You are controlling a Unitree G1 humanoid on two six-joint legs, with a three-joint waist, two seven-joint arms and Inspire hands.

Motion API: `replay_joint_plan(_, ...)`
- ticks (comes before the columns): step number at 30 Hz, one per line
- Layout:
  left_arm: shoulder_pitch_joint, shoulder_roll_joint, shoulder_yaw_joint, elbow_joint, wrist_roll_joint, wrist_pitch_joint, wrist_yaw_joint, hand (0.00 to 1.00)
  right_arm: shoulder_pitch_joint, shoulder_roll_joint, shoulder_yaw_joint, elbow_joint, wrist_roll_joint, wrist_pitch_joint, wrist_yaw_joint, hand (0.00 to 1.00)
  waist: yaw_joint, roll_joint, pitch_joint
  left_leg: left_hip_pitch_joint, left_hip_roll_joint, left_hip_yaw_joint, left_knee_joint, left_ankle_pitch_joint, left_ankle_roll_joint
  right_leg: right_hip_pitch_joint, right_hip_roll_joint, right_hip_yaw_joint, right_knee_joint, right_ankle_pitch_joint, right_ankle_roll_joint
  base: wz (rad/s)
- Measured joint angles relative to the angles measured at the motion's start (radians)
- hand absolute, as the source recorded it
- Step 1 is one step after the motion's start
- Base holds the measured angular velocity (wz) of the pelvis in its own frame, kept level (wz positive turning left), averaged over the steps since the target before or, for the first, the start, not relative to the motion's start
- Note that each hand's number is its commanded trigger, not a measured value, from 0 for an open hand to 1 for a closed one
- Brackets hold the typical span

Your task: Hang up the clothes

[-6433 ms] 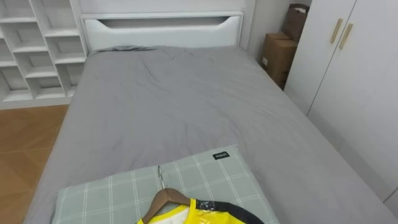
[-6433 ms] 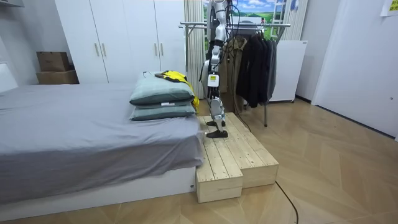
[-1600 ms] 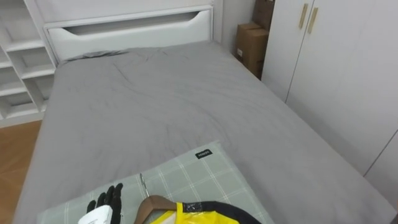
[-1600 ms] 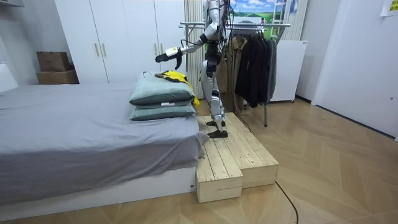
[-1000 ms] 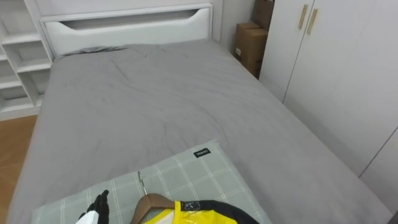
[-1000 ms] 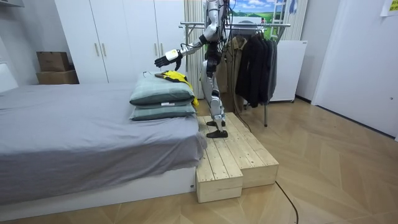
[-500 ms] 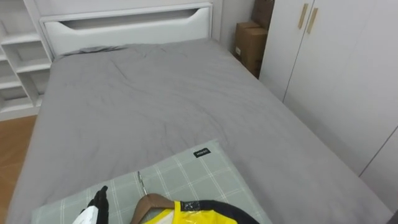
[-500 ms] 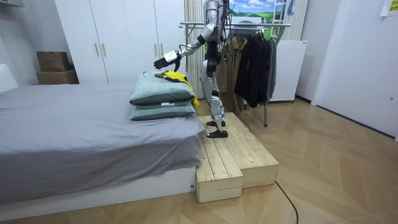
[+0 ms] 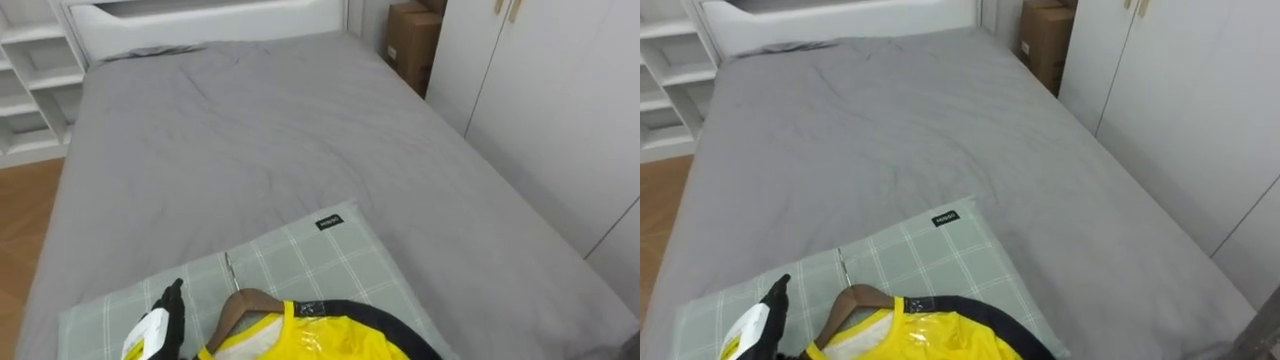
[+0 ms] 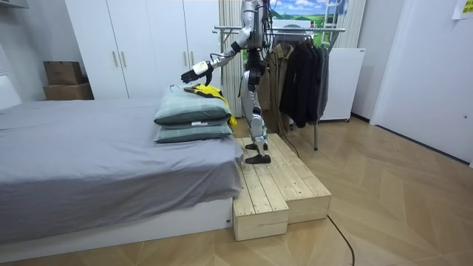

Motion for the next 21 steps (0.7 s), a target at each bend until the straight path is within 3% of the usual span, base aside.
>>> replay_joint_plan(7, -0.030, -0.008, 0.000, 0.070, -0.004, -0.001, 0.000, 0.00, -0.042, 0.009, 0.019, 0.022, -0.036, 0.000, -0.033, 0.00, -0.016, -0.005, 0.0012, -0.031, -0.001, 0.005, -0.004, 0.010, -0.001, -0.033, -0.002, 0.000, 0.001, 0.002, -0.002, 0.00)
replay_joint_plan(21, -0.177, -0.028, -0.017, 0.218, -0.023, -0.036, 0.017, 0.00, -0.099, 0.029, 0.067, 0.025, -0.037, 0.000, -0.055, 0.00, -0.016, -0.023, 0.0072, -0.069, -0.001, -0.001, -0.009, 0.015, -0.002, -0.081, -0.003, 0.002, 0.014, 0.003, -0.002, 0.00)
